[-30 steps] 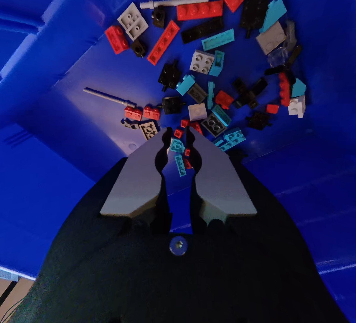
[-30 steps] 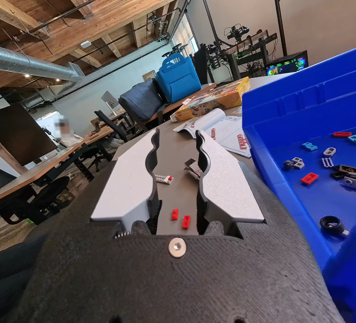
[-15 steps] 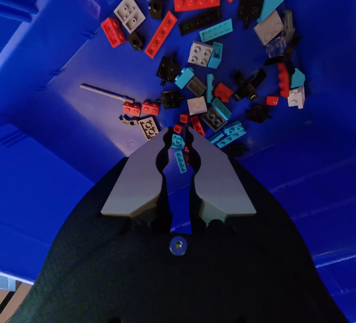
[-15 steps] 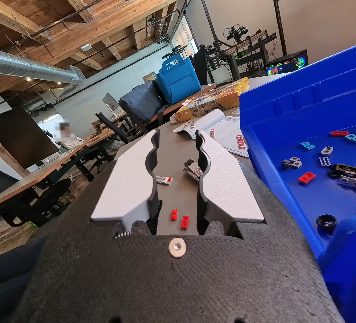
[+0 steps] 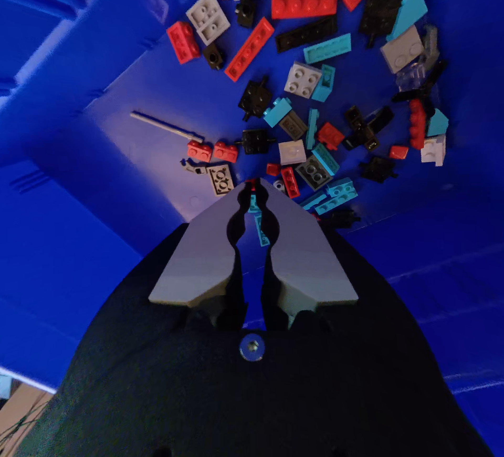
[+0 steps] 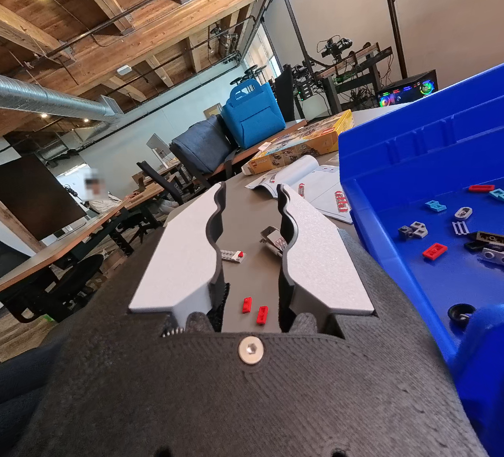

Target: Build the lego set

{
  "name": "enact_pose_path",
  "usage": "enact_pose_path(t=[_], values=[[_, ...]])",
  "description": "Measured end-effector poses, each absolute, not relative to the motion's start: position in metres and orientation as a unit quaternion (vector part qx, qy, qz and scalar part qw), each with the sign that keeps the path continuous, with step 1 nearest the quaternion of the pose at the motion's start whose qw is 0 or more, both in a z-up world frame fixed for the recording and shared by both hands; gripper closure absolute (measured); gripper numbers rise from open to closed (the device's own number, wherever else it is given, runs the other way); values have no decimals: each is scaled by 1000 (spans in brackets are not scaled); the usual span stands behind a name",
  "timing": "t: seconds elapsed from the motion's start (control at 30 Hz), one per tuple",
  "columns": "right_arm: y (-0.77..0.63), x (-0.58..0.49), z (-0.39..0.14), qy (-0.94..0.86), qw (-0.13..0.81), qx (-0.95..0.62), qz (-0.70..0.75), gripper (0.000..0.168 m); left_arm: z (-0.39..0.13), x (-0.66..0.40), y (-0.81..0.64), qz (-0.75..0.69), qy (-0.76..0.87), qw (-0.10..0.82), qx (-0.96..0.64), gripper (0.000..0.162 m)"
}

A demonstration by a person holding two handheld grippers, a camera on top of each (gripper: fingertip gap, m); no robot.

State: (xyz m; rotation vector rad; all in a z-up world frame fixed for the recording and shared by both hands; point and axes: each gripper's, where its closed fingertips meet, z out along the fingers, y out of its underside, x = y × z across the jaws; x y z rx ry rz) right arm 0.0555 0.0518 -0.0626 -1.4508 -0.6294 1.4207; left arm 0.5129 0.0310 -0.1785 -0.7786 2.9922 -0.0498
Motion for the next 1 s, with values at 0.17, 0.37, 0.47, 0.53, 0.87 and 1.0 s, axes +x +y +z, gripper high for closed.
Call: enact_pose_path(t=[0.17,0.37,0.47,0.53,0.87,1.0], values=[[51,55,-63,-260,487,-596,583,130,-163,515,30,-47,954,42,-292,158],[51,56,-62,-259,486,-595,585,130,-131,510,25,-84,937,66,-331,158],[53,58,-63,-255,485,-597,586,130,-90,496,18,-124,919,94,-363,158],[54,59,-63,-253,486,-598,585,130,-55,478,16,-151,901,120,-388,159],[56,60,-63,-249,484,-600,586,130,77,249,8,-191,747,238,-591,161],[58,60,-64,-244,480,-604,588,130,51,143,-23,-206,652,233,-691,161]])
